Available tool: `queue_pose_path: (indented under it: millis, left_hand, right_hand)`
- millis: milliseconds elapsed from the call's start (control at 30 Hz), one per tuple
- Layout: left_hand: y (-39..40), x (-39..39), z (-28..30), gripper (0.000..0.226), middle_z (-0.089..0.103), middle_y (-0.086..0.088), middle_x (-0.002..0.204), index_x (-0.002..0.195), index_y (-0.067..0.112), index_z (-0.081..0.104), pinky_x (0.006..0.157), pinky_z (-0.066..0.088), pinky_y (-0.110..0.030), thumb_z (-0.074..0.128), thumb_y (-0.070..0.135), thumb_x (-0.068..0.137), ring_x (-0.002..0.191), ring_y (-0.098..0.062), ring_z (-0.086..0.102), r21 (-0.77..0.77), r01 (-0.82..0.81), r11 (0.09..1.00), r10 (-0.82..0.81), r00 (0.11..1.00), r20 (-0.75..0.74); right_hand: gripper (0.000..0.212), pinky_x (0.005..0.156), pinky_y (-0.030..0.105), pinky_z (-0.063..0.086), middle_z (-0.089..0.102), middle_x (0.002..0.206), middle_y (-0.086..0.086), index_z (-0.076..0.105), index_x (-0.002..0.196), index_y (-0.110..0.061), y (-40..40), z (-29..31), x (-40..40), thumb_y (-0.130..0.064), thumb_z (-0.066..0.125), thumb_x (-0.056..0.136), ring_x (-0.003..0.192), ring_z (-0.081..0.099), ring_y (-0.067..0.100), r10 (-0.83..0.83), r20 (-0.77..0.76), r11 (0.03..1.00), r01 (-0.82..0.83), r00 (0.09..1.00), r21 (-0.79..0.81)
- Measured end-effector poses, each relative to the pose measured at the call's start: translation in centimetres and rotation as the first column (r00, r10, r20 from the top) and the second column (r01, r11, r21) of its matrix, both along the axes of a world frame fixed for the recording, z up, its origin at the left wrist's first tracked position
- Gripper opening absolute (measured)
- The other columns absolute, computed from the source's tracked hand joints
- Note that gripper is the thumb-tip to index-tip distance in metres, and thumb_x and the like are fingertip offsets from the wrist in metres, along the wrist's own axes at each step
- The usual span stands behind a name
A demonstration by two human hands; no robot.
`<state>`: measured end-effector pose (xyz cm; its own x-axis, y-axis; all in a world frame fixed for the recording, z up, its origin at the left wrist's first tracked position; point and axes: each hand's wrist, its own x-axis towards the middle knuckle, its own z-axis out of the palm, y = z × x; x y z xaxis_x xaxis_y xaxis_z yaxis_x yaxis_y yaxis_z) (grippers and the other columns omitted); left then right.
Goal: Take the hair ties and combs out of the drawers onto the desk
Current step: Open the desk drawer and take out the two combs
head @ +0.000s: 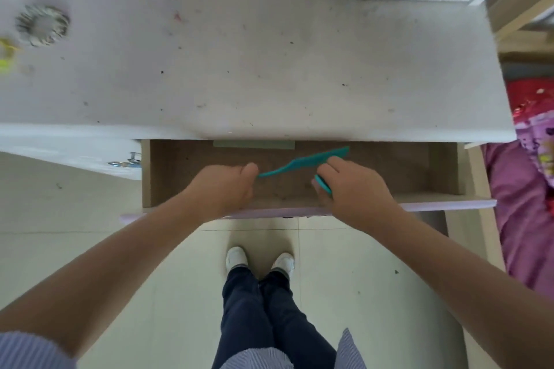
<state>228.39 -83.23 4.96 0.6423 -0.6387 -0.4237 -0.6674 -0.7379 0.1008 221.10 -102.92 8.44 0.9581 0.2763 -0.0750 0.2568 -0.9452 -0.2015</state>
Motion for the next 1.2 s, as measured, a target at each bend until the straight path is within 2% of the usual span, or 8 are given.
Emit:
queue_pose_path:
  millis: [100, 200, 467, 633, 900, 1000, 1100, 1200]
  left_hand:
    - [3.5, 0.3, 3.6, 0.028, 0.061, -0.006, 0.040, 0.071, 0.003, 0.067, 0.022, 0.039, -0.020, 0.087, 0.002, 0.051, 0.025, -0.022, 0.055, -0.224, 0.042, 0.974, 0.032, 0.948, 0.315]
    - [5.8, 1.8, 5.4, 0.024, 0.059, -0.013, 0.043, 0.091, -0.004, 0.071, 0.025, 0.041, -0.022, 0.062, -0.004, 0.070, 0.027, -0.025, 0.054, -0.298, -0.030, 0.954, 0.186, 0.841, 0.509]
    - [7.0, 6.2, 3.9, 0.054, 0.058, -0.024, 0.112, 0.142, 0.002, 0.024, 0.074, 0.054, -0.042, 0.047, 0.000, 0.093, 0.087, -0.037, 0.063, -0.208, -0.580, 0.787, 0.616, 0.741, 0.267]
    - [7.5, 7.8, 2.3, 0.061, 0.044, -0.023, 0.127, 0.143, 0.002, 0.017, 0.085, 0.053, -0.042, 0.050, 0.000, 0.092, 0.097, -0.037, 0.060, -0.191, -0.722, 0.664, 0.747, 0.650, 0.139]
    - [7.0, 8.6, 1.4, 0.050, 0.045, -0.020, 0.127, 0.139, 0.000, 0.025, 0.074, 0.053, -0.043, 0.045, 0.006, 0.094, 0.095, -0.036, 0.060, -0.173, -0.695, 0.698, 0.715, 0.668, 0.205]
    - [6.9, 6.6, 1.7, 0.037, 0.054, -0.022, 0.112, 0.127, 0.001, 0.044, 0.067, 0.055, -0.041, 0.050, 0.010, 0.092, 0.087, -0.036, 0.061, -0.317, -0.613, 0.724, 0.686, 0.688, 0.238]
    - [5.8, 2.7, 0.9, 0.017, 0.060, -0.016, 0.084, 0.102, 0.006, 0.060, 0.055, 0.048, -0.030, 0.054, 0.007, 0.087, 0.076, -0.031, 0.064, -0.359, -0.319, 0.877, 0.392, 0.907, 0.151]
    - [4.1, 0.5, -2.3, 0.026, 0.057, -0.014, 0.112, 0.116, 0.005, 0.052, 0.079, 0.049, -0.035, 0.046, 0.015, 0.092, 0.103, -0.028, 0.054, -0.160, -0.330, 0.931, 0.313, 0.942, -0.122]
  right_hand:
    - [0.043, 0.037, 0.020, 0.044, 0.064, 0.059, 0.014, 0.058, 0.071, -0.003, 1.3, 2.4, 0.5, -0.024, 0.032, 0.098, 0.040, 0.055, 0.025, 0.135, 0.336, 0.915, -0.248, 0.932, 0.319]
    - [0.042, 0.037, 0.022, 0.048, 0.067, 0.061, 0.017, 0.058, 0.080, -0.005, 3.0, 3.9, 2.4, -0.027, 0.029, 0.098, 0.041, 0.058, 0.026, 0.211, 0.447, 0.853, -0.388, 0.869, 0.351]
    - [0.023, 0.036, 0.017, 0.043, 0.066, 0.057, 0.011, 0.043, 0.086, -0.010, 7.9, 6.4, 7.1, -0.028, 0.035, 0.098, 0.037, 0.053, 0.019, 0.403, 0.606, 0.709, -0.652, 0.686, 0.267]
    - [0.043, 0.052, 0.033, 0.058, 0.071, 0.090, 0.021, 0.060, 0.101, -0.007, 10.0, 3.7, 10.9, -0.012, 0.083, 0.065, 0.060, 0.067, 0.031, 0.394, 0.374, 0.905, -0.426, 0.840, 0.002]
    - [0.059, 0.115, 0.047, 0.020, 0.009, 0.157, 0.016, 0.017, 0.146, -0.012, 11.1, -2.4, 14.4, -0.012, 0.041, 0.092, 0.143, 0.010, 0.036, -0.130, -0.168, 0.991, 0.127, 0.977, -0.032]
    - [0.048, 0.110, 0.051, 0.032, 0.036, 0.144, 0.029, 0.039, 0.136, 0.001, 9.7, -2.3, 12.0, -0.012, 0.047, 0.090, 0.134, 0.033, 0.044, -0.101, -0.026, 0.989, 0.103, 0.995, 0.110]
    - [0.027, 0.062, 0.038, 0.058, 0.069, 0.074, 0.026, 0.069, 0.081, 0.008, 7.3, -2.2, 5.8, -0.003, 0.045, 0.077, 0.069, 0.066, 0.035, 0.067, 0.144, 0.949, -0.108, 0.987, 0.295]
    - [0.026, 0.061, 0.034, 0.057, 0.068, 0.077, 0.023, 0.068, 0.088, 0.006, 5.4, -4.0, 2.6, -0.005, 0.046, 0.079, 0.072, 0.065, 0.034, 0.001, -0.185, 0.978, 0.037, 0.983, 0.203]
